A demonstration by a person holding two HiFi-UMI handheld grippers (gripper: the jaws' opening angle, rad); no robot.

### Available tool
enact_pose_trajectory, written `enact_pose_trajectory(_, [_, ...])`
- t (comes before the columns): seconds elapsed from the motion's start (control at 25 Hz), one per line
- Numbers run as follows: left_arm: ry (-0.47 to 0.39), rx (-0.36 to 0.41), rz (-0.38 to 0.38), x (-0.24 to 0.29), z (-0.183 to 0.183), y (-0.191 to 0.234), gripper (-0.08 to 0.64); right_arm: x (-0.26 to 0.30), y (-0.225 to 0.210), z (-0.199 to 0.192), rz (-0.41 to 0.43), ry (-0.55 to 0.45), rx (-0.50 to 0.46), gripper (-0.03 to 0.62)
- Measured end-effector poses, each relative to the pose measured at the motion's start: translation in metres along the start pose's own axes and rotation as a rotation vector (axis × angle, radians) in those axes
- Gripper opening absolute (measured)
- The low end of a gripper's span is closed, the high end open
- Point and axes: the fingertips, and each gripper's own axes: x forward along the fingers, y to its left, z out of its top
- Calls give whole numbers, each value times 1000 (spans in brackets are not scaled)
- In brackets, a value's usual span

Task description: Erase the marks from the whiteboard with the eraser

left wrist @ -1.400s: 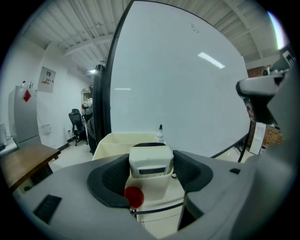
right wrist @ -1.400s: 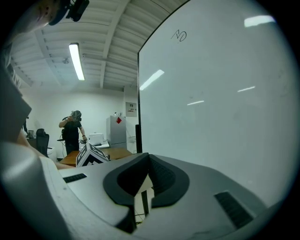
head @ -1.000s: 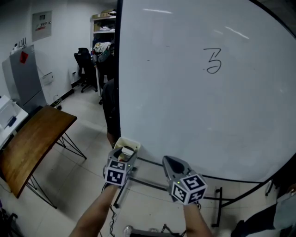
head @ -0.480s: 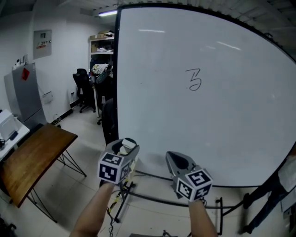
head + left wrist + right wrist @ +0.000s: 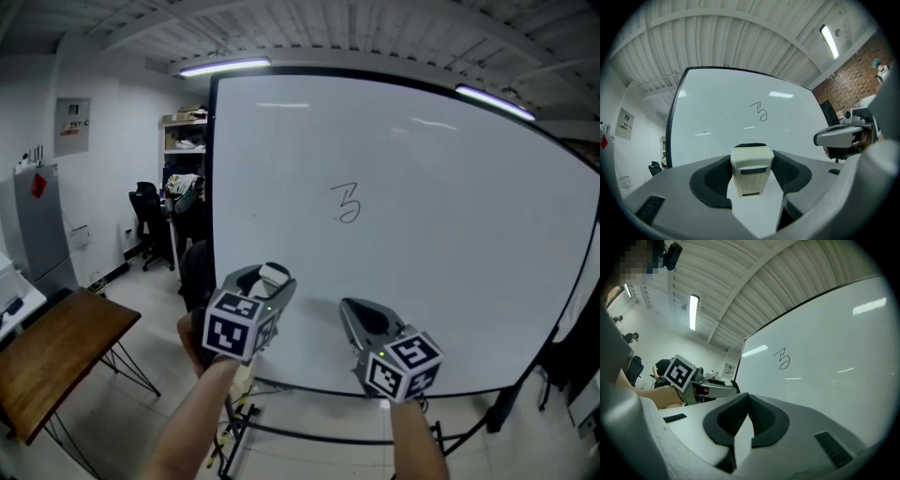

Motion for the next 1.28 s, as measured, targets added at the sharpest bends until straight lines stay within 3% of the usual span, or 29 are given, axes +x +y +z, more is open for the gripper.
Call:
enact_pose_trajectory(0.2, [-39, 36, -24, 19, 55, -10, 272, -22, -12, 13, -44, -14, -59, -11])
enact_pose_trajectory(0.48, [-93, 75, -22, 50, 119, -11, 272, -45, -29, 22, -89, -47, -69, -11])
enact_pose_trajectory(0.84, [-200, 47, 43, 86, 159, -6, 270, -61, -39, 17, -118, -43, -79, -11])
enact_pose_trajectory(1.12, [-327, 39, 131, 101, 167, 2, 270, -71, -46, 7, -148, -23, -92, -11])
enact_pose_trajectory(1.28, [-329, 59, 155, 107, 169, -1, 270, -77, -55, 4, -169, -12, -90, -11])
